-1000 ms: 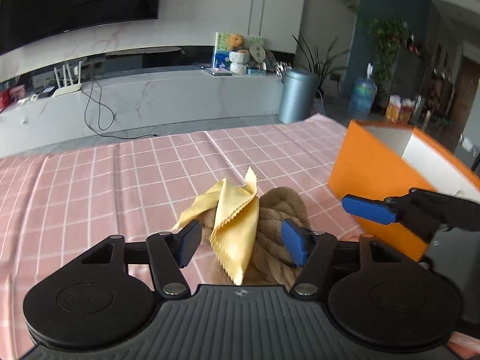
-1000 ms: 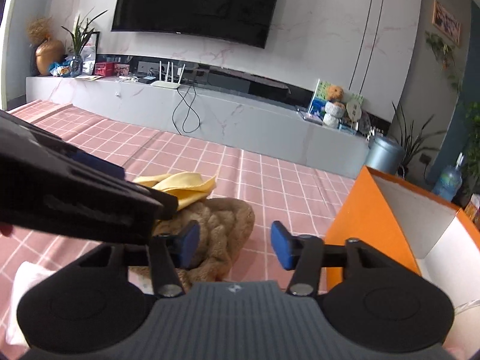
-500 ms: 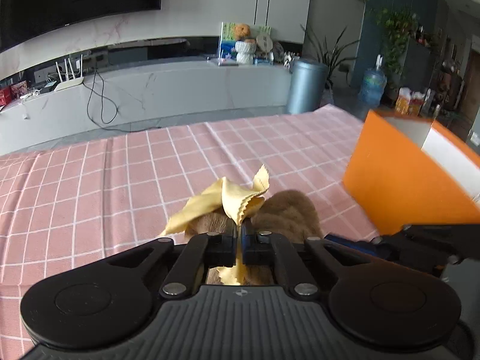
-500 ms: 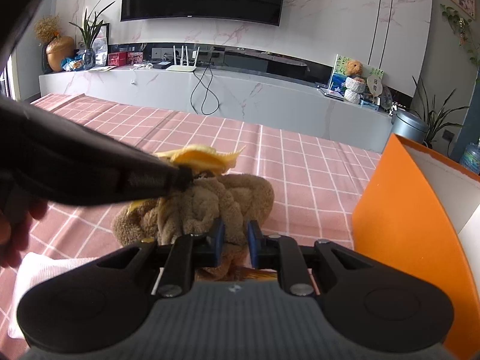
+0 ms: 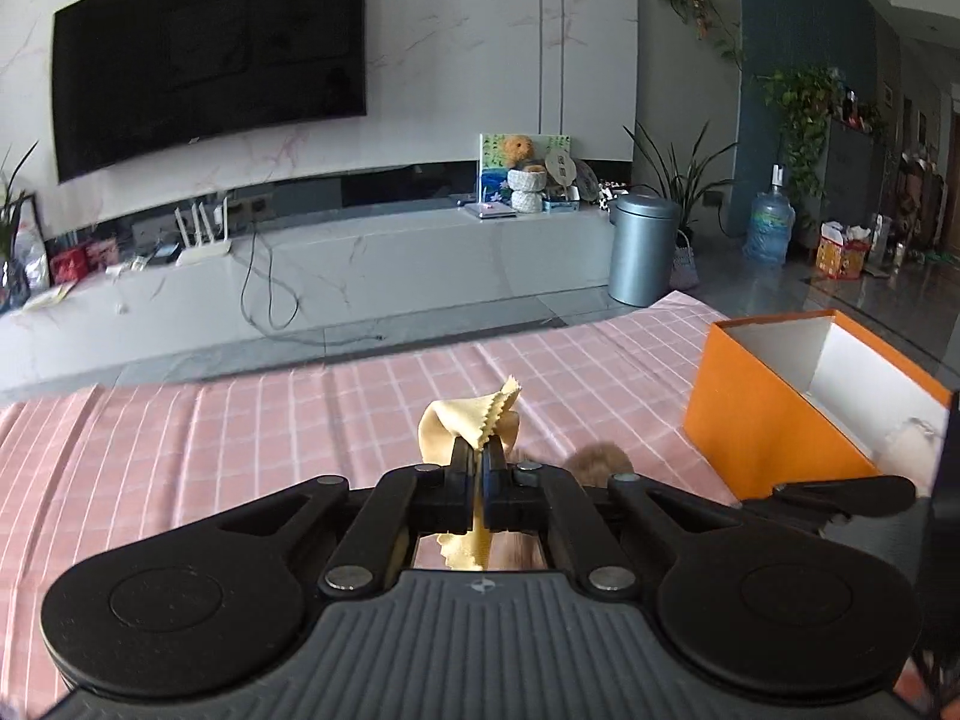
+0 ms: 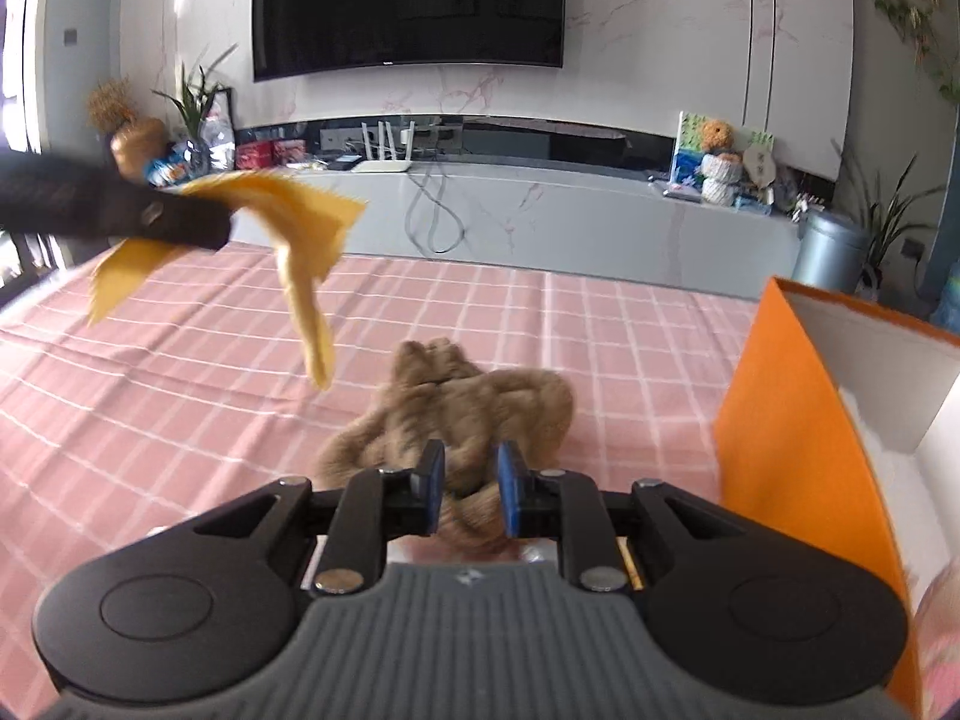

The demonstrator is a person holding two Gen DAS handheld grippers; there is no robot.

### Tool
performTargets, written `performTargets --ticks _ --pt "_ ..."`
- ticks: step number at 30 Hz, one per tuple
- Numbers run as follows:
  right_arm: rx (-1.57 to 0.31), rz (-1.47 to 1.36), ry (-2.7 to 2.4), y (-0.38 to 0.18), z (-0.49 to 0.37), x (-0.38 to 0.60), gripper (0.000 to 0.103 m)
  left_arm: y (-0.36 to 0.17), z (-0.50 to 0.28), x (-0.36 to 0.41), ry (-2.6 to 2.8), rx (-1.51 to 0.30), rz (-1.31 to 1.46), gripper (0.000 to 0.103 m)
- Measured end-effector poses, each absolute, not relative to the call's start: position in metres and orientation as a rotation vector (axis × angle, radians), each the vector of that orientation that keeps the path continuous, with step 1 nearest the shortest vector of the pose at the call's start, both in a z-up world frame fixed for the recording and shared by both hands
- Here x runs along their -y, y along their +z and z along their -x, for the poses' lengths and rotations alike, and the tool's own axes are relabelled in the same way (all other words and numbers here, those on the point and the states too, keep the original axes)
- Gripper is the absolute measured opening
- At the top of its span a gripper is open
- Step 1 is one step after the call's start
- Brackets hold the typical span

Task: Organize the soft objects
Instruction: 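Grasp the yellow cloth with the left gripper, then grasp the clear plastic bag with the right gripper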

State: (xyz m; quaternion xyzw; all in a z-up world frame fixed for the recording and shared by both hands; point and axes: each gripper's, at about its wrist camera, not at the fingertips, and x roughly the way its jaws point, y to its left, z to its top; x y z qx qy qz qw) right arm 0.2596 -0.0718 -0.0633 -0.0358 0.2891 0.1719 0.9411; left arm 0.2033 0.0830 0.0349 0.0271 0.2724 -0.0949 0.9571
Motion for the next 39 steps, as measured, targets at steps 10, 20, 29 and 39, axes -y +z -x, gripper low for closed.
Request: performTargets --ticks 10,20,29,39 --pt "-0.717 0.021 0.444 -0.088 -0.217 0.056 0.031 -0.037 -0.161 -0.118 -0.102 -0.784 0.033 0.003" --pt "-0.883 -0.129 0.426 -0.1 -0.202 0.057 0.055 -0.061 -0.159 -0.13 -0.113 -0.833 0.002 0.062" --pt "-0.913 -0.207 0.375 -0.105 -0.218 0.059 0.056 -0.069 -0.186 -0.13 -0.17 -0.787 0.058 0.067" --pt "-0.905 -0.259 0.374 -0.105 -0.236 0.037 0.06 -0.085 -0.189 -0.162 -0.107 -0.834 0.252 0.014"
